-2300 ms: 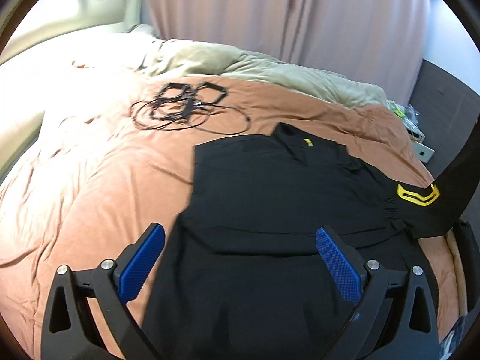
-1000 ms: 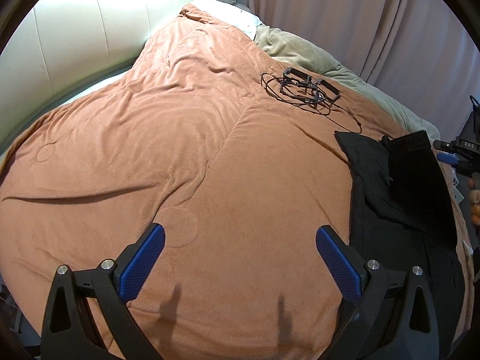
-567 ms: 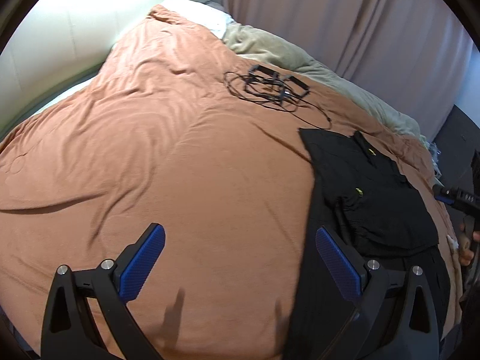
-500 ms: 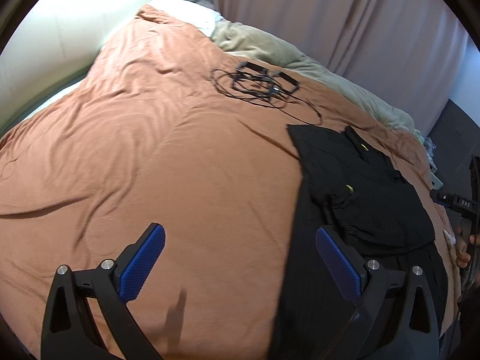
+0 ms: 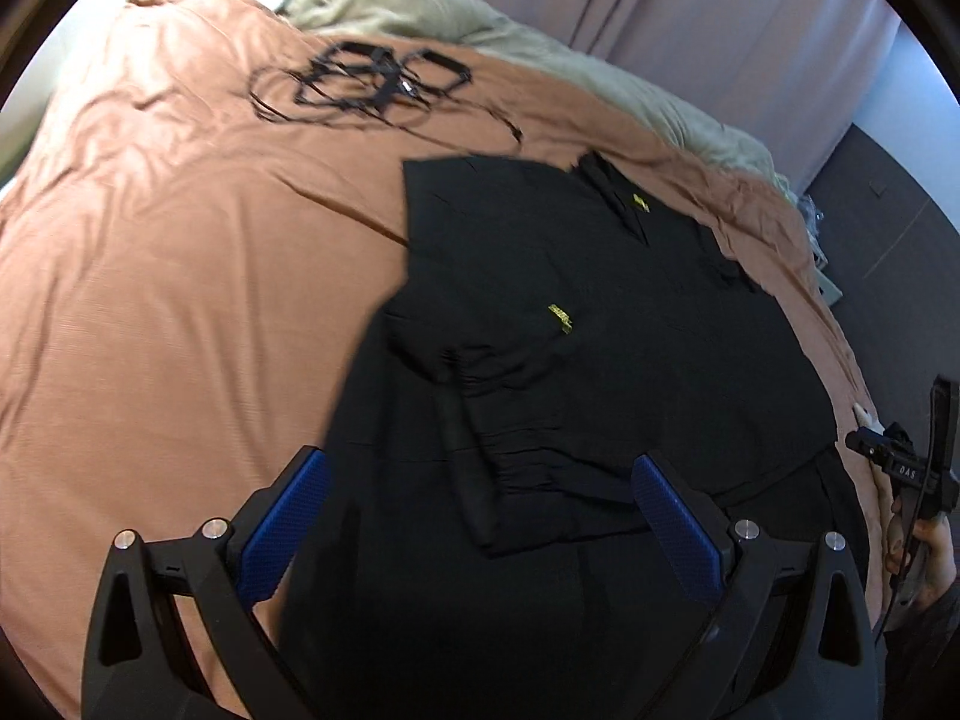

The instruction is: Fold large clothes

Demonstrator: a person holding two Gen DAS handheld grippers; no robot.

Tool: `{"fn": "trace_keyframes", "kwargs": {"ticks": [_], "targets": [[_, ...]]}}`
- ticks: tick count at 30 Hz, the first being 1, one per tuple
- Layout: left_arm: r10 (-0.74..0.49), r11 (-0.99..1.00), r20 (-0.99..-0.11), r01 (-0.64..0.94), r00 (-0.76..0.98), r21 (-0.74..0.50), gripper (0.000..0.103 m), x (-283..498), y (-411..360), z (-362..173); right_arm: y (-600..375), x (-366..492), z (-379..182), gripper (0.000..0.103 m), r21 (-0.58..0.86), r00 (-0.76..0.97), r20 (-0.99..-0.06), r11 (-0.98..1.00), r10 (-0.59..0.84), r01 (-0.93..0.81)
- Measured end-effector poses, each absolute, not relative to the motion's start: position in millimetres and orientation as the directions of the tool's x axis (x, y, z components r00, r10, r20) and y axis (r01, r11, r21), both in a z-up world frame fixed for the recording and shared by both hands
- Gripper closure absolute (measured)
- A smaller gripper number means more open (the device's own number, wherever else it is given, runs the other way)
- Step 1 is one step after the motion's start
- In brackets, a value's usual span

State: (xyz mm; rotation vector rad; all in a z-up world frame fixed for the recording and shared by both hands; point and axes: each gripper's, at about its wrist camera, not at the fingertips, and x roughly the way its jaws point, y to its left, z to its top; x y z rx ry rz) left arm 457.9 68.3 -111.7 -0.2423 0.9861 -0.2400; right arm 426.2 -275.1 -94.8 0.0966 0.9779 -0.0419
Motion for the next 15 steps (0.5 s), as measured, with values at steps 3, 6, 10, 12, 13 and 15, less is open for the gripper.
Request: {"fn": "trace_keyframes", "kwargs": {"ticks": [3, 6, 10, 12, 13, 15], "targets": [[-0.310, 0.948, -0.819, 0.088, 0.483, -0.307, 0.000, 468.0, 52.6, -127.3, -299.0, 414.2, -107.3, 0.022, 0.045, 0.545, -0.838, 0.994, -0.019, 0.103], [-0.266, 0.963, -0.855, 0.078, 0.446, -0.258, 0.000, 476.4, 40.5, -142.3, -319.9, 404.5, -120.1, 0.022, 0.037, 0.530, -0.847, 0.991, -0.038, 0.130], [-0.195, 0.980, -0.887, 0.036, 0.418, -0.198, 0.001, 481.0, 36.5, -159.3, -340.3, 395.3, -135.4, 0.022, 0.044, 0.511, -0.859, 0.986, -0.043, 0.158], [-0.212, 0.975, -0.886, 0.034, 0.413, -0.218, 0.008, 482.0, 36.2, -163.6, -345.4, 390.4, -141.2, 0.022, 0.049, 0.506, -0.862, 0.985, -0.041, 0.163], [-0.216, 0.975, -0.886, 0.036, 0.410, -0.221, 0.014, 482.6, 36.0, -164.4, -346.7, 389.1, -143.2, 0.022, 0.053, 0.506, -0.862, 0.985, -0.038, 0.165], [-0.205, 0.977, -0.886, 0.038, 0.416, -0.209, 0.027, 484.2, 33.9, -163.5, -348.0, 388.9, -144.4, 0.022, 0.064, 0.511, -0.859, 0.984, -0.030, 0.164]]}}
